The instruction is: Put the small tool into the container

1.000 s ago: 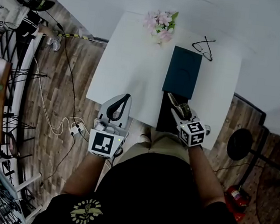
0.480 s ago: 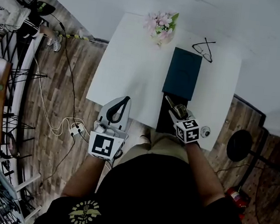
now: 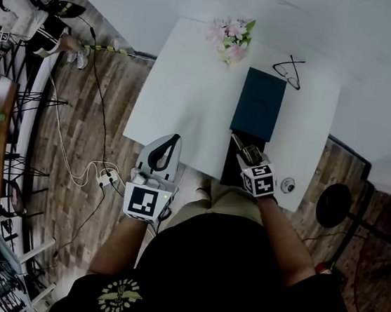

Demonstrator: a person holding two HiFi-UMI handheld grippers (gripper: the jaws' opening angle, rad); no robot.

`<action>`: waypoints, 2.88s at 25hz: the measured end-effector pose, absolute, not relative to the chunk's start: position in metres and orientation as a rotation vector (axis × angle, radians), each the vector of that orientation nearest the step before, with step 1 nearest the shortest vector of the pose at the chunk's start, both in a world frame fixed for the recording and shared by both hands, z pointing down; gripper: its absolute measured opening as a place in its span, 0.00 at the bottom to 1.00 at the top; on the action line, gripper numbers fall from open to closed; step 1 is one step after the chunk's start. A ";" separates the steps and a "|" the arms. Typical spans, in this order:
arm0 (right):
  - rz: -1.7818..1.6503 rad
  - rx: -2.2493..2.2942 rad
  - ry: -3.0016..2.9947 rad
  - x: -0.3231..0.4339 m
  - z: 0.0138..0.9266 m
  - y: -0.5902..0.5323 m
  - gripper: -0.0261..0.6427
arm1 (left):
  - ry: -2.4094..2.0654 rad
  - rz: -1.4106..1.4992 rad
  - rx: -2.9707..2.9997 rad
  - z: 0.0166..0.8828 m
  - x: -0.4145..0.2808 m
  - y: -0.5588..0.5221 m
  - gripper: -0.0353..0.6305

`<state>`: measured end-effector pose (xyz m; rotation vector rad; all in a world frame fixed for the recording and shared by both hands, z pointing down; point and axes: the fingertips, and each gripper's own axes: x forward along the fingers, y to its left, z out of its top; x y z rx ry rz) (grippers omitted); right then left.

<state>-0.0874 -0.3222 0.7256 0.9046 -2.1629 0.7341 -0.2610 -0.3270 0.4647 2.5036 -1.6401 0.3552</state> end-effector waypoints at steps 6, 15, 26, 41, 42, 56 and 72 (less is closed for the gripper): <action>0.751 0.964 -2.082 -0.083 0.730 -0.324 0.21 | -1.637 0.343 2.507 0.460 -0.260 -0.325 0.06; 0.723 0.822 -2.008 -0.097 0.742 -0.315 0.38 | -1.661 0.321 2.520 0.450 -0.262 -0.322 0.06; 0.704 0.893 -2.105 -0.086 0.711 -0.303 0.47 | -1.701 0.292 2.506 0.442 -0.274 -0.300 0.06; 0.622 1.161 -2.282 -0.062 0.627 -0.303 0.41 | -1.710 0.220 2.509 0.432 -0.283 -0.270 0.06; 0.603 1.185 -2.301 -0.061 0.618 -0.302 0.37 | -1.708 0.209 2.508 0.431 -0.283 -0.267 0.06; 0.303 1.360 -2.451 -0.068 0.522 -0.270 0.04 | -1.692 0.066 2.504 0.409 -0.301 -0.243 0.06; 0.096 1.524 -2.530 -0.040 0.422 -0.240 0.04 | -1.609 0.149 2.689 0.388 -0.264 -0.235 0.06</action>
